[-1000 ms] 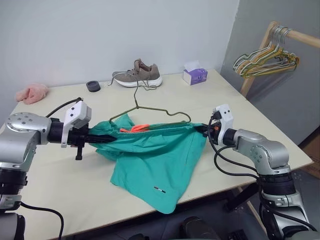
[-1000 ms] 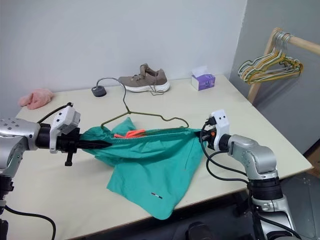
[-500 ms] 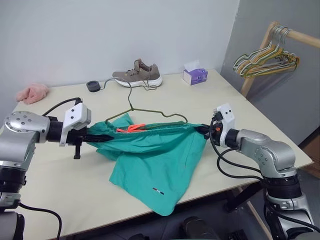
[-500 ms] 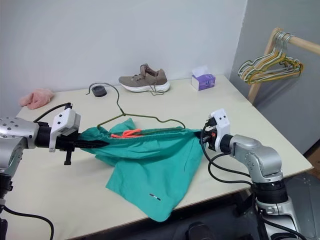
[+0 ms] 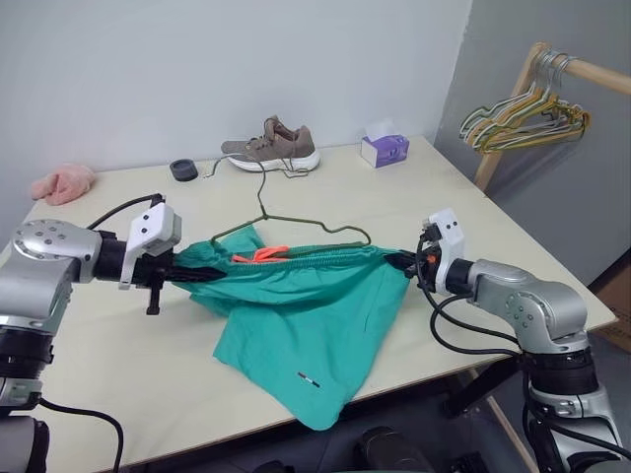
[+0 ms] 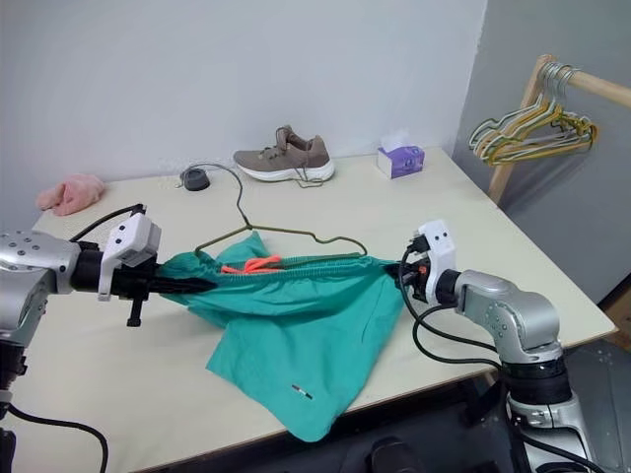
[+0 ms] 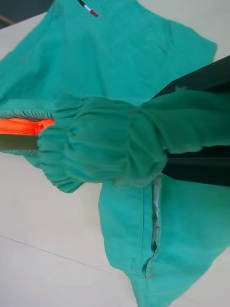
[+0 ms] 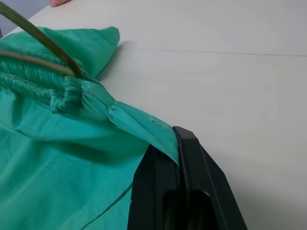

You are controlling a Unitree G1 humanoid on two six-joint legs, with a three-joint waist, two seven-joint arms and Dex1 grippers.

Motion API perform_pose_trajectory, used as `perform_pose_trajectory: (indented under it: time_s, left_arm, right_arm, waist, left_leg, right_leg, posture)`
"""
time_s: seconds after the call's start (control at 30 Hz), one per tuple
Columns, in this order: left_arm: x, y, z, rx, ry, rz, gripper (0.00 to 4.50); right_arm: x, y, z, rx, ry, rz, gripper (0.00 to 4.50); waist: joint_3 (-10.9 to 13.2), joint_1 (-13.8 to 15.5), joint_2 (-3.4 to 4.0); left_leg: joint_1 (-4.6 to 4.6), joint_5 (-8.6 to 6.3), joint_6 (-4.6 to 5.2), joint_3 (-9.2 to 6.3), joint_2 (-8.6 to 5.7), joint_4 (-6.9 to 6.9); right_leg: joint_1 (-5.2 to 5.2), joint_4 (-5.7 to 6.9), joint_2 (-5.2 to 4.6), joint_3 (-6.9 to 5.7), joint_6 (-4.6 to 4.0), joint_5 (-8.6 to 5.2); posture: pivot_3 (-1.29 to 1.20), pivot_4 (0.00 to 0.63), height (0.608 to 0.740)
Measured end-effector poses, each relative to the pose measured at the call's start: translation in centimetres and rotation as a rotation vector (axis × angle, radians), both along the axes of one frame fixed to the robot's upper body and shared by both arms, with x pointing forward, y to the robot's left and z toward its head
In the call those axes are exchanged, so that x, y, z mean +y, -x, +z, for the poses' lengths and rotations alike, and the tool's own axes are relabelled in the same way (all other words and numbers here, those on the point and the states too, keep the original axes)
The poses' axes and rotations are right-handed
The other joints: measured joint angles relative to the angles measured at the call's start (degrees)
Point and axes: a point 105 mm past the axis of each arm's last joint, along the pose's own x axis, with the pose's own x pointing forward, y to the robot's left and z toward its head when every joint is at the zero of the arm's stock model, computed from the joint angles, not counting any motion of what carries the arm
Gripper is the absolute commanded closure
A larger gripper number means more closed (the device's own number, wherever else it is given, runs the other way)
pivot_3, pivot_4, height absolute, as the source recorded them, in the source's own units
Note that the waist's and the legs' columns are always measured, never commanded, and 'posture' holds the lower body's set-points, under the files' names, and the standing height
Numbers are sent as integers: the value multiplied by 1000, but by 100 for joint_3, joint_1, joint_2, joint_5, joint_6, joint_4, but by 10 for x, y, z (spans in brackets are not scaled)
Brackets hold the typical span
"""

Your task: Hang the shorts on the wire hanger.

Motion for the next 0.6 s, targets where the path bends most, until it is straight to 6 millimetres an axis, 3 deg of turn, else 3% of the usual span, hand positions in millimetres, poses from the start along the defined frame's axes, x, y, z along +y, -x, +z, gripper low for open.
perform_pose_trajectory:
  time_s: [0.6]
  left_arm:
    - [-3,4,-4,-13,-12,-32,4500]
  right_arm:
    - [-3,-8,0,-24,5,-31,4500]
  waist:
    - [0,1,0]
  left_leg:
    - [0,0,0,2,3,0]
  right_leg:
    - [-1,0,23,4,0,0]
  posture:
    - [-212,0,740]
